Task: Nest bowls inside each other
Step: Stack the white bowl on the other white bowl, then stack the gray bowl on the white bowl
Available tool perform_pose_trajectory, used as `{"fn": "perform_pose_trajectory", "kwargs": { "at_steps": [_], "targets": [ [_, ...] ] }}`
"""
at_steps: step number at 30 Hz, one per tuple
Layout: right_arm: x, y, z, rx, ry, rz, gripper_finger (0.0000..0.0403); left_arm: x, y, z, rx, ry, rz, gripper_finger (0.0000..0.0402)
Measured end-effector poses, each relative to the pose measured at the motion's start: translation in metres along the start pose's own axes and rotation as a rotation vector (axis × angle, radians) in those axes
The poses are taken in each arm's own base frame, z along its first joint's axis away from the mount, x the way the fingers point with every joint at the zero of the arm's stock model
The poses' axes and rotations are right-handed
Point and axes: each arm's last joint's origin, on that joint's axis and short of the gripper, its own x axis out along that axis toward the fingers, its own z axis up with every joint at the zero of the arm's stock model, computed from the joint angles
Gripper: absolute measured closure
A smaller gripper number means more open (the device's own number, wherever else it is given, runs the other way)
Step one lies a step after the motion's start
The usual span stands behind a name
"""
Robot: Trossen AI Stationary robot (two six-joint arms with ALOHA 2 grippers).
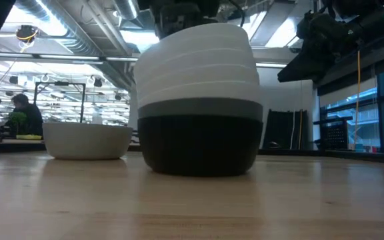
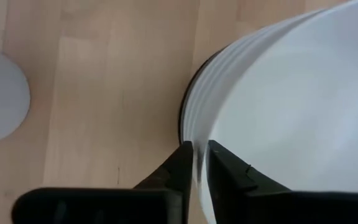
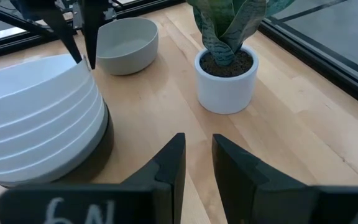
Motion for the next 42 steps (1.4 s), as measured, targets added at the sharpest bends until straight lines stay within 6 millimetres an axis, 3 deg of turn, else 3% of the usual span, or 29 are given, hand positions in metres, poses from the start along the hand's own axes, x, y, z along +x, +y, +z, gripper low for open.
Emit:
{"fn": "perform_pose_trajectory", "kwargs": {
  "at_steps": [9, 16, 20, 24, 35, 42],
  "targets": [
    [0.0, 0.0, 0.0, -0.003, 0.001, -0.001, 0.0321, -0.001, -0.002, 0.002, 0.016, -0.022, -0.015, 0.0325],
    [0.0, 0.0, 0.0, -0.006, 0.003, -0.001, 0.0321, -0.002, -0.007, 0.009, 0.067, -0.088, -0.148, 0.0269],
    [0.0, 0.0, 0.0, -0.006, 0.004, -0.002, 0.0321, -0.013, -0.008, 0.012, 0.094, -0.147, -0.148, 0.0254],
    [0.0, 0.0, -0.001, -0.005, 0.01, -0.004, 0.0321, -0.037, -0.008, 0.01, 0.137, -0.226, -0.118, 0.0253],
    [0.0, -0.002, -0.001, -0.002, 0.014, -0.017, 0.0321, -0.139, -0.02, -0.017, 0.27, -0.491, -0.094, 0.0253],
    [0.0, -0.002, 0.0, -0.003, 0.005, -0.016, 0.0321, -0.167, -0.023, -0.036, 0.181, -0.528, -0.067, 0.0253]
  ]
}}
